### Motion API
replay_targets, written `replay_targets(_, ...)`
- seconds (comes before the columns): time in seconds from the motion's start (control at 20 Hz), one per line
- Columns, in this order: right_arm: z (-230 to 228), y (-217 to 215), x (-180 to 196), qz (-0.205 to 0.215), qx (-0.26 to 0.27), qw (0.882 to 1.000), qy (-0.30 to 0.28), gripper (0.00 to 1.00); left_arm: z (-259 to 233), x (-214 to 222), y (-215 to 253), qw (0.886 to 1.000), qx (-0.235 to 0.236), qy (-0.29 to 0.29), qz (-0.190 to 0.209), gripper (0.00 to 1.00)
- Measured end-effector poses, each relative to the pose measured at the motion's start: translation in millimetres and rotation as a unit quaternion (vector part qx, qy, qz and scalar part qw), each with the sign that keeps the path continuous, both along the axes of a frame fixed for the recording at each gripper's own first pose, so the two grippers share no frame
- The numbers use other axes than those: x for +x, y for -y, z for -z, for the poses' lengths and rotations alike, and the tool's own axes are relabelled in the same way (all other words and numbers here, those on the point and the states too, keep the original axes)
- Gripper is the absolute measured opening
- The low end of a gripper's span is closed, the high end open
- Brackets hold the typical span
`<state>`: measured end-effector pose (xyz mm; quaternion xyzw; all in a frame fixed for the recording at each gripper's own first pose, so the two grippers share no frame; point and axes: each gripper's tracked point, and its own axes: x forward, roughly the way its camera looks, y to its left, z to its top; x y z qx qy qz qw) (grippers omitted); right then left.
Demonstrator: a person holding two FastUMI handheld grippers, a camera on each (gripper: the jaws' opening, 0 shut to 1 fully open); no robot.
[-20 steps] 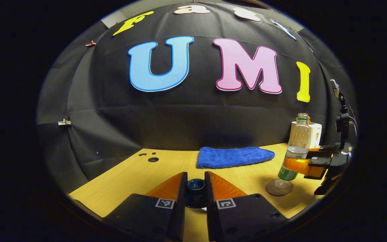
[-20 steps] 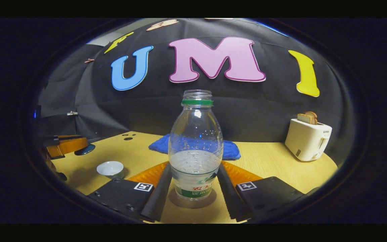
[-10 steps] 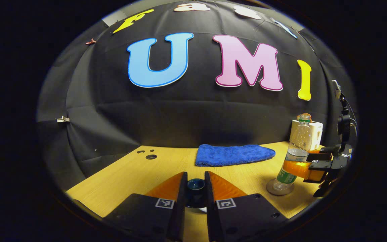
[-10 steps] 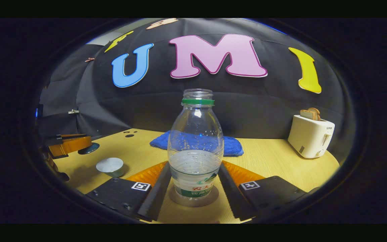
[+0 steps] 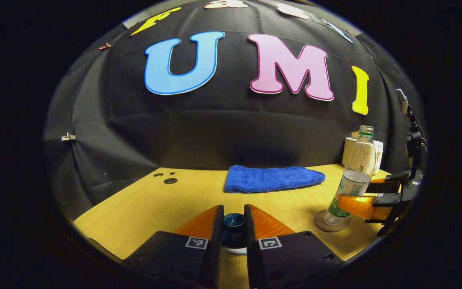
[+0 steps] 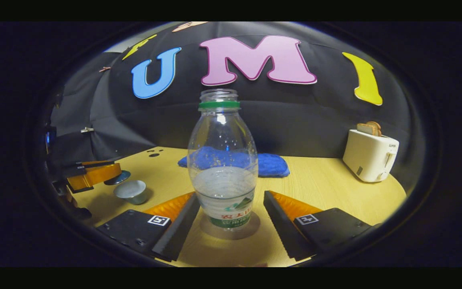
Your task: Open the teacup lid with one hand, grasp the water bottle and pour water into the teacup with the other hand; after pouring, place the water bottle on the coaster and then close the teacup lid.
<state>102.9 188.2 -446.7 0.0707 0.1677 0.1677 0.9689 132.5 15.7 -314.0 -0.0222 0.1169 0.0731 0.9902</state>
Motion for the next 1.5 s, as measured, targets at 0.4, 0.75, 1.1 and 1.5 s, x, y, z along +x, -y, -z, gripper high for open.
replay_targets(0.4,9,10,-21,0.007,0.006,1.000,-0.025,0.97,23,9,11,1.000,-0.017,-0.021,0.011,0.31)
replay_targets(0.75,4,14,-24,0.009,-0.006,1.000,-0.019,0.97,30,9,11,0.999,-0.026,-0.033,0.015,0.39)
replay_targets(1.1,-60,29,-38,0.017,-0.014,1.000,0.013,0.97,-23,-4,14,1.000,0.006,-0.010,0.020,0.46)
replay_targets(1.5,-175,49,-60,0.019,-0.035,0.998,0.046,0.97,-142,-38,27,0.999,-0.003,0.012,0.036,0.42)
